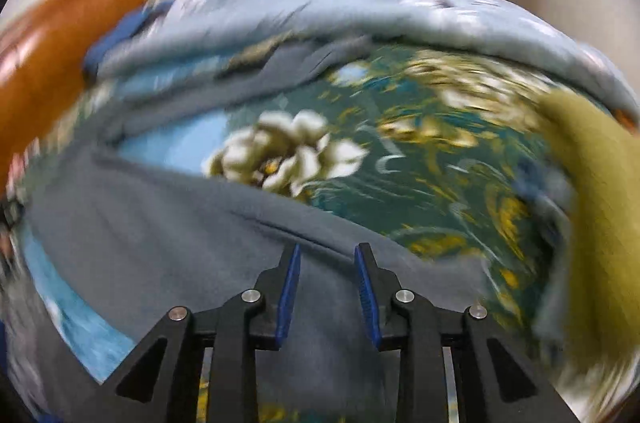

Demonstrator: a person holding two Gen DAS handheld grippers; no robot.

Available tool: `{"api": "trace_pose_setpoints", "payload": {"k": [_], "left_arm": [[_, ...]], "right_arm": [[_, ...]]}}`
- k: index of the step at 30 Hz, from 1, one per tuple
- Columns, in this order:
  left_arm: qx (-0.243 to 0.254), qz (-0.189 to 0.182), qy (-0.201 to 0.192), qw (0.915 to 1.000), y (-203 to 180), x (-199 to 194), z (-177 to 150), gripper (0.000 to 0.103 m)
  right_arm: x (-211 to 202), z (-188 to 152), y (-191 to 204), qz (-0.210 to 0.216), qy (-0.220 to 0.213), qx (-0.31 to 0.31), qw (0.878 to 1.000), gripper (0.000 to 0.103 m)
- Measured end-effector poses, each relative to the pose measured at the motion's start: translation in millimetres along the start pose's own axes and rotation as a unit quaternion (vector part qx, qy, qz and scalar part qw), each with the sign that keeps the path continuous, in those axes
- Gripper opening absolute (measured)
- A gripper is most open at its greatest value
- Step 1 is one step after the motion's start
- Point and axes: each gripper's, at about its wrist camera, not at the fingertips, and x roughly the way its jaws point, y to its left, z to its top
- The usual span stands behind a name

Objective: Fold clothes

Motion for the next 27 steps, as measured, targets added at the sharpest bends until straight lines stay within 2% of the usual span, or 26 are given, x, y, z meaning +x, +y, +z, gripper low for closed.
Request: {"api": "trace_pose_setpoints", "payload": {"k": [4,10,15,17,18,22,25,27], "left_arm": [[0.005,0.008,-0.007,0.9999,-4,2,0,0.014],[-0.007,0.022,-0.007,0.9997,-3,9,-2,0.014],[-0.003,0.029,-0.006,0.9996,-5,9,-1,0.015],[-0.002,0.029,-0.006,0.9995,-7,9,-1,0.015],[-0.002,0.029,-0.007,0.9995,-7,8,-1,0.015],[-0.002,0.019,-0.011,0.9998,-10,6,1,0.015],[-0.005,0.011,-0.011,0.9999,-10,7,1,0.015],[-0.01,0.007,-0.01,0.9999,-8,10,0,0.015]], "right_arm": [[21,6,12,0.005,0.016,-0.09,0.996,0.031],[32,5,18,0.012,0.047,-0.179,0.983,0.031],[39,3,23,0.002,0.059,-0.214,0.975,0.031],[40,4,25,0.003,0.063,-0.216,0.974,0.025],[40,5,25,0.009,0.065,-0.211,0.975,0.005],[26,19,19,-0.002,0.032,-0.194,0.98,0.005],[18,42,0,-0.009,-0.003,-0.141,0.99,0.005],[30,53,-4,-0.015,0.003,-0.121,0.993,0.005]]}}
